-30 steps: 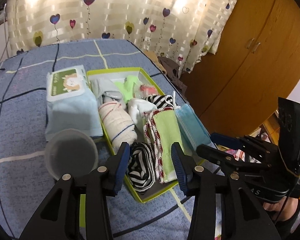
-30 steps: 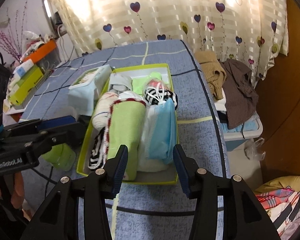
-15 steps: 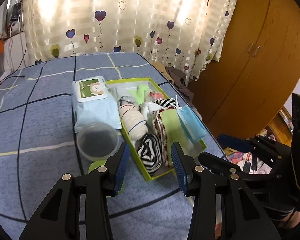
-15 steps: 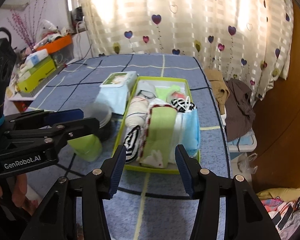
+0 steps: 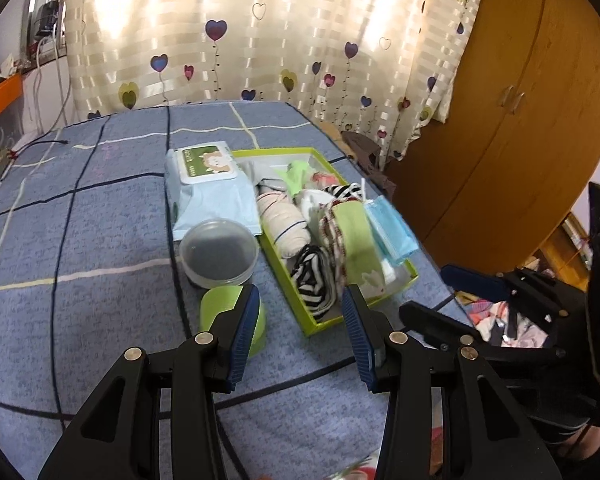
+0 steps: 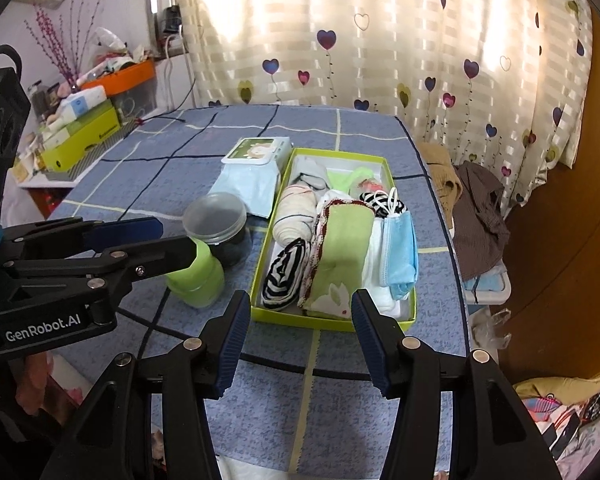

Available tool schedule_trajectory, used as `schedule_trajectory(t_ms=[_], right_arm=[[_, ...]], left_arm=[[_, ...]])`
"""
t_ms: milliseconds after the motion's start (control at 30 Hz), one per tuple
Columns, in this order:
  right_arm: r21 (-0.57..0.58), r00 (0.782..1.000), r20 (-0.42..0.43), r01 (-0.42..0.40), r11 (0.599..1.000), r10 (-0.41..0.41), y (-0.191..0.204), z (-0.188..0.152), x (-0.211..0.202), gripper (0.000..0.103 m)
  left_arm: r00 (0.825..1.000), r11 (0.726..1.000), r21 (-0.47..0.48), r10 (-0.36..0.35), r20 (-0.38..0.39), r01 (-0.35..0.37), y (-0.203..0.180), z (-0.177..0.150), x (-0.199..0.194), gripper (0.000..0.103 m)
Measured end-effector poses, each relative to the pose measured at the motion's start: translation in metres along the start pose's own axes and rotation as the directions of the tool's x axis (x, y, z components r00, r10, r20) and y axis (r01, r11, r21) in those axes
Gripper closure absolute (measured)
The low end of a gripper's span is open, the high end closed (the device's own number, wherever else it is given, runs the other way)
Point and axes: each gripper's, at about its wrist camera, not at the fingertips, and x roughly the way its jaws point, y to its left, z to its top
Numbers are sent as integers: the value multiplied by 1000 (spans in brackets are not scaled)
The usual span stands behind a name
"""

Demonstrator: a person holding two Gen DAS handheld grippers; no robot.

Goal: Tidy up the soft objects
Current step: 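Lift both tools away from the tray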

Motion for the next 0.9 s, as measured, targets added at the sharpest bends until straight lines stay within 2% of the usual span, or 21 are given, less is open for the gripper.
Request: schedule_trajectory(t_ms=[67, 333, 900], right_arm=[[-1, 1000, -1, -2, 1000, 2, 2, -1, 0, 51], [-6, 1000, -8, -4, 1000, 4, 5, -1, 1, 51], [-7, 1000, -12, -5, 1000, 5, 5, -1, 3, 51]], left_arm=[[1000, 1000, 7, 18, 3, -18, 0, -1, -1, 58], [1000, 1000, -11, 3, -6, -3, 5, -3, -2, 58], [999, 999, 15, 40, -31, -40, 2, -4, 5, 58]])
